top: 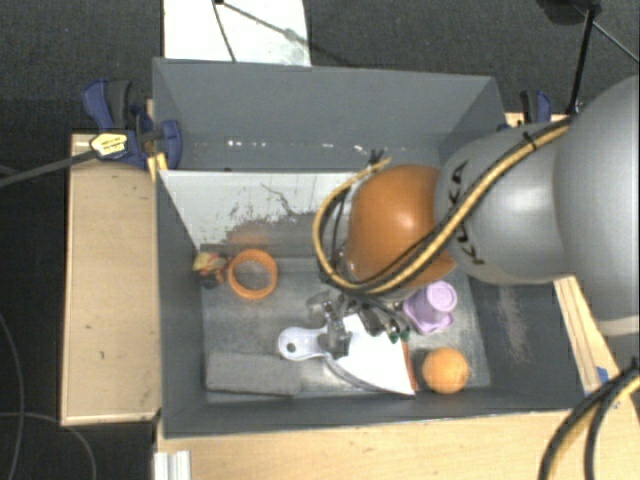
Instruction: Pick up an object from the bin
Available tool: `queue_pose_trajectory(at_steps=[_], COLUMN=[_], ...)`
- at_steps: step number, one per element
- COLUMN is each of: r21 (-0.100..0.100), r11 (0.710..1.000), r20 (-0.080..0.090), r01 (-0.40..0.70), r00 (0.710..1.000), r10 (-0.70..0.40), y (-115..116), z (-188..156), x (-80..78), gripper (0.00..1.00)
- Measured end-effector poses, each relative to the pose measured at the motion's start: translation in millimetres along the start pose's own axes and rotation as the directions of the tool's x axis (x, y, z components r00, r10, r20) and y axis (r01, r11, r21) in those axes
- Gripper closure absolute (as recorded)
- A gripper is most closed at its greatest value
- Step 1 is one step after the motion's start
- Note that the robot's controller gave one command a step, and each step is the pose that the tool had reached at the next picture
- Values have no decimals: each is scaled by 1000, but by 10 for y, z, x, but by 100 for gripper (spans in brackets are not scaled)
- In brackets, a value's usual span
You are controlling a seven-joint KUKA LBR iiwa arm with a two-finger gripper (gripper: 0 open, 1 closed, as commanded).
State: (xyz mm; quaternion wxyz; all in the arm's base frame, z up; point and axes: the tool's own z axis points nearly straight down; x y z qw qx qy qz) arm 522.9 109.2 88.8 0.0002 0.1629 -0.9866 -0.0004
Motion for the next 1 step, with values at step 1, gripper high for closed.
queue_pose_trajectory(at_steps=[1], r21=[0], r11=[1000], r20=[2], r01=[-12], r00=[1000], r10=[12], y=[68], z=[-1118], x=[163], gripper=[100])
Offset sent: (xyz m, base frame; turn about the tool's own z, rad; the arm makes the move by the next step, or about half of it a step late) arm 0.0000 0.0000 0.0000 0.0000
